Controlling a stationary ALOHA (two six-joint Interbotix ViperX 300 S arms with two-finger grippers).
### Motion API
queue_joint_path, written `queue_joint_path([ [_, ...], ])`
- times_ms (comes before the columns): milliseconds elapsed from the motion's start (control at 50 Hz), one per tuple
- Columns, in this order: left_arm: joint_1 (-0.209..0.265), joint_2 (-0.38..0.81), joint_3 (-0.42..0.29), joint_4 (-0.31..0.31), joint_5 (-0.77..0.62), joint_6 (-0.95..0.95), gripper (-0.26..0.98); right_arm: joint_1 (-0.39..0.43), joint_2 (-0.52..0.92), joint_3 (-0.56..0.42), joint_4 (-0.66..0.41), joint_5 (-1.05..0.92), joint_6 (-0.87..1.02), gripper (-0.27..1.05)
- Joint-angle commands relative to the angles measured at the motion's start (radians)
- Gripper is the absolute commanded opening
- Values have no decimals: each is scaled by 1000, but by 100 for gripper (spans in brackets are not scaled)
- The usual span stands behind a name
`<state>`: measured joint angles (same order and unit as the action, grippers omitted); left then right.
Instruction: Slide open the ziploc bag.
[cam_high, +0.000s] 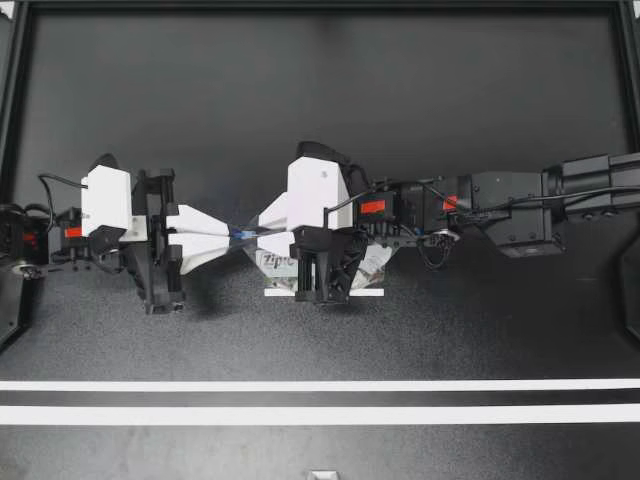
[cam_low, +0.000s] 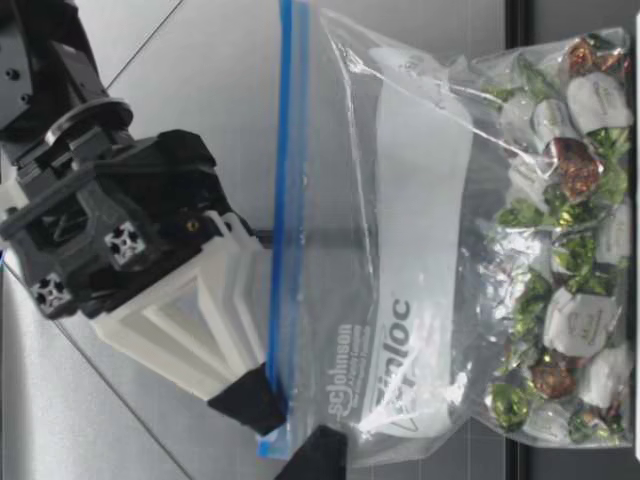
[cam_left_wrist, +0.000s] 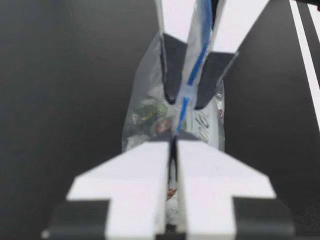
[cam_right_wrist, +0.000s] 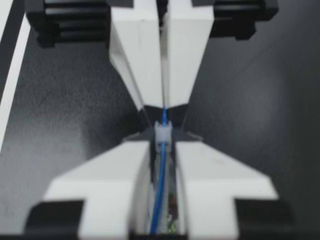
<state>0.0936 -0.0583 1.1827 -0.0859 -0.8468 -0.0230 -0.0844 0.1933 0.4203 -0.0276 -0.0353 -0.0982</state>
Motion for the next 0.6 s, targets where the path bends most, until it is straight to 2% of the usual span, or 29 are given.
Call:
queue_joint_path([
  [0, 0, -12, -8, 2, -5, 2, -15, 3, -43, -37, 0, 52, -5, -8],
  [120, 0, -12, -3, 0, -5, 2, -15, 3, -61, -66, -3, 153, -9, -13],
  [580, 0, -9, -2, -5, -5, 0, -15, 3, -100, -137, -26, 419, -69, -13],
])
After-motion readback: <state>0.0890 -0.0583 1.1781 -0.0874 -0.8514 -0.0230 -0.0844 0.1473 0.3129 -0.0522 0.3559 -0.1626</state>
